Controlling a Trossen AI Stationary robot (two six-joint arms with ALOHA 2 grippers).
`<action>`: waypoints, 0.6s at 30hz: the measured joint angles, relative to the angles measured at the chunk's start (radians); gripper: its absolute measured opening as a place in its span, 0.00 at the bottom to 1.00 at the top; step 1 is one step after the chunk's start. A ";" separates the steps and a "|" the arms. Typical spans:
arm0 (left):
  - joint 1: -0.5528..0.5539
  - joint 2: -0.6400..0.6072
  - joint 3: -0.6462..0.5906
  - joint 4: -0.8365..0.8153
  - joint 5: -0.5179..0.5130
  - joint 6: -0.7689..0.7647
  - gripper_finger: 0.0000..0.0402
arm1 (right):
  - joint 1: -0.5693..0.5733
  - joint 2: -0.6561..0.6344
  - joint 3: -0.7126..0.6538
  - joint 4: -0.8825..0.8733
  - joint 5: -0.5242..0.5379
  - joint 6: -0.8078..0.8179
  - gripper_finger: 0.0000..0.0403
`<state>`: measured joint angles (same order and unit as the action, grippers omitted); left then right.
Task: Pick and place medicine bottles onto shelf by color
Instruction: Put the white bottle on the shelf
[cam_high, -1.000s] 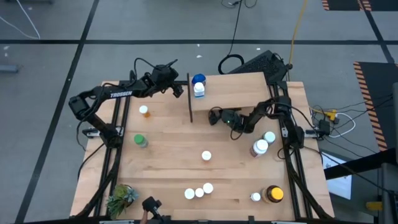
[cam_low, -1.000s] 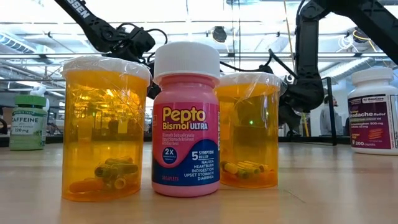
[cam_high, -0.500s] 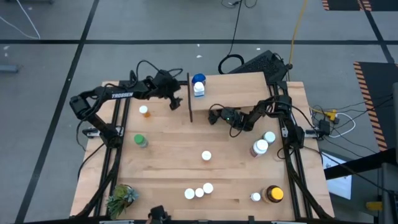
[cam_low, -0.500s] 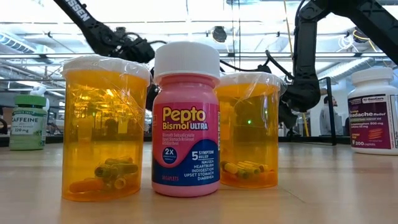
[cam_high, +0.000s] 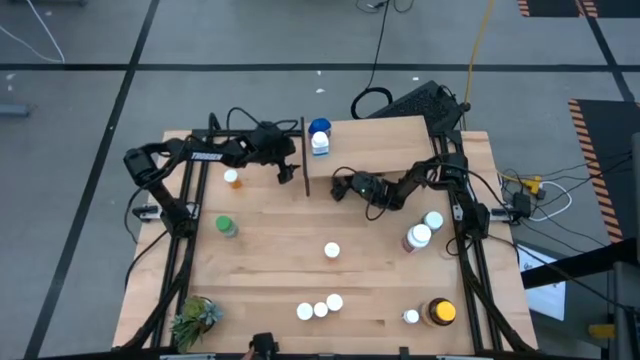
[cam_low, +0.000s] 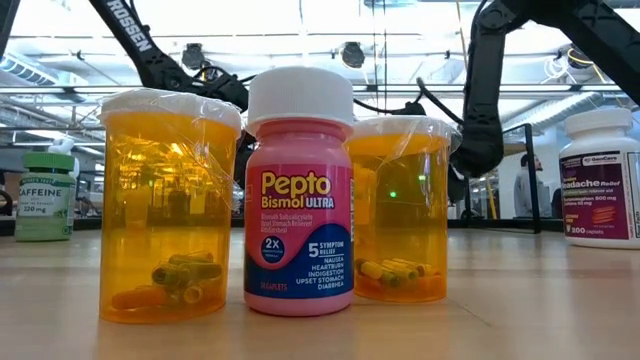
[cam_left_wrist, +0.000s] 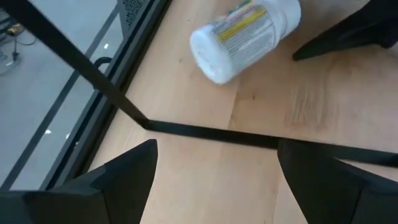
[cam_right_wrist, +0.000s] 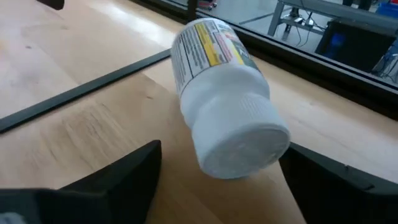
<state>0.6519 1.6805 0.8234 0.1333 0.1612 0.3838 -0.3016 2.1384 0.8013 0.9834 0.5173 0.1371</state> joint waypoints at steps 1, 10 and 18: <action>0.000 0.000 0.000 -0.001 0.000 0.000 0.84 | 0.000 0.000 0.011 -0.020 0.000 0.000 0.75; 0.000 0.000 0.000 -0.001 -0.004 0.002 0.84 | -0.002 0.000 0.038 -0.046 -0.001 -0.031 0.55; 0.000 0.000 0.000 -0.001 -0.006 -0.001 0.84 | 0.000 0.000 0.038 -0.038 -0.001 -0.052 0.48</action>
<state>0.6518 1.6802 0.8238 0.1322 0.1556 0.3829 -0.3017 2.1380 0.8390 0.9450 0.5165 0.0856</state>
